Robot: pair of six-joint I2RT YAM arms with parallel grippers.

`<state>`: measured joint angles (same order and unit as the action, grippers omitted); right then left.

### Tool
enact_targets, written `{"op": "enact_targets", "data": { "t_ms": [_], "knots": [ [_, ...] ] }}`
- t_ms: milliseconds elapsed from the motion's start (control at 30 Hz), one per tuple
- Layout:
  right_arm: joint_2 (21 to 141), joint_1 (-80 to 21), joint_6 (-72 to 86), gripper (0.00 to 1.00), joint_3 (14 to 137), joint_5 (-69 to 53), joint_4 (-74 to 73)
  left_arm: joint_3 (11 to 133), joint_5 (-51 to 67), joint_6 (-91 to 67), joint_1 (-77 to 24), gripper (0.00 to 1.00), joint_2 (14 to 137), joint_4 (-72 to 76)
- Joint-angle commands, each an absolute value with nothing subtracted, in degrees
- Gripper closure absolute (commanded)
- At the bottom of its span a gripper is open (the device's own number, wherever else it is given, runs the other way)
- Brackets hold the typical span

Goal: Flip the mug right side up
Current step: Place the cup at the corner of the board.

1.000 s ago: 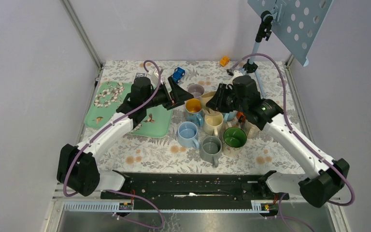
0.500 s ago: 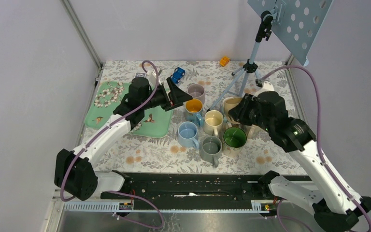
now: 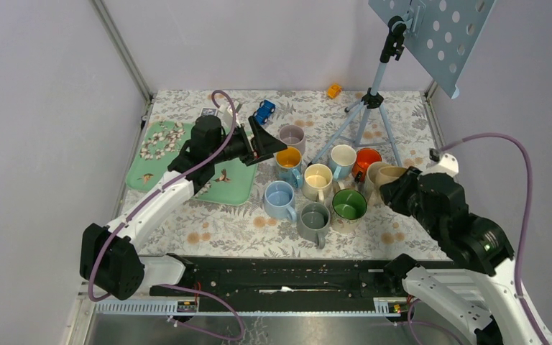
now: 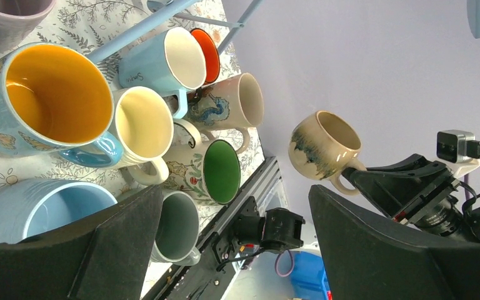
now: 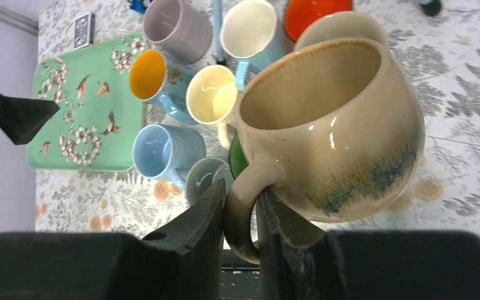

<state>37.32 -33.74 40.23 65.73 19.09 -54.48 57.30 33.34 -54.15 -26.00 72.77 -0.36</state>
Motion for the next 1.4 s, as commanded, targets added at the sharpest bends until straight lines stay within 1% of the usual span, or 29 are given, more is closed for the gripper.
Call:
{"op": "enact_targets", "data": {
  "t_ms": [0, 167, 667, 1000, 1233, 1367],
  "knots": [
    [34.1, -34.0, 43.0, 1.0, 66.6, 28.2, -55.3, 59.3, 34.6, -53.0, -26.3, 0.09, 72.3, 1.7],
    [32.2, -34.1, 45.4, 1.0, 63.9, 32.6, -57.6, 59.6, 34.8, -52.9, -26.7, 0.09, 72.8, 1.7],
    [32.3, -34.1, 50.4, 1.0, 47.5, 42.5, -52.0, 61.7, 34.8, -51.2, -26.8, 0.09, 73.1, -1.8],
    [32.3, -32.6, 54.1, 1.0, 34.3, 48.6, -39.5, 61.5, 35.4, -51.1, -26.8, 0.09, 73.6, -1.9],
    [31.1, -27.6, 52.3, 1.0, 27.7, 50.8, -29.3, 61.3, 36.6, -51.2, -26.8, 0.09, 73.2, -2.2],
    [31.5, -22.7, 50.1, 1.0, 25.1, 49.2, -24.0, 62.0, 37.1, -50.4, -26.9, 0.09, 73.0, -3.6]
  ]
}}
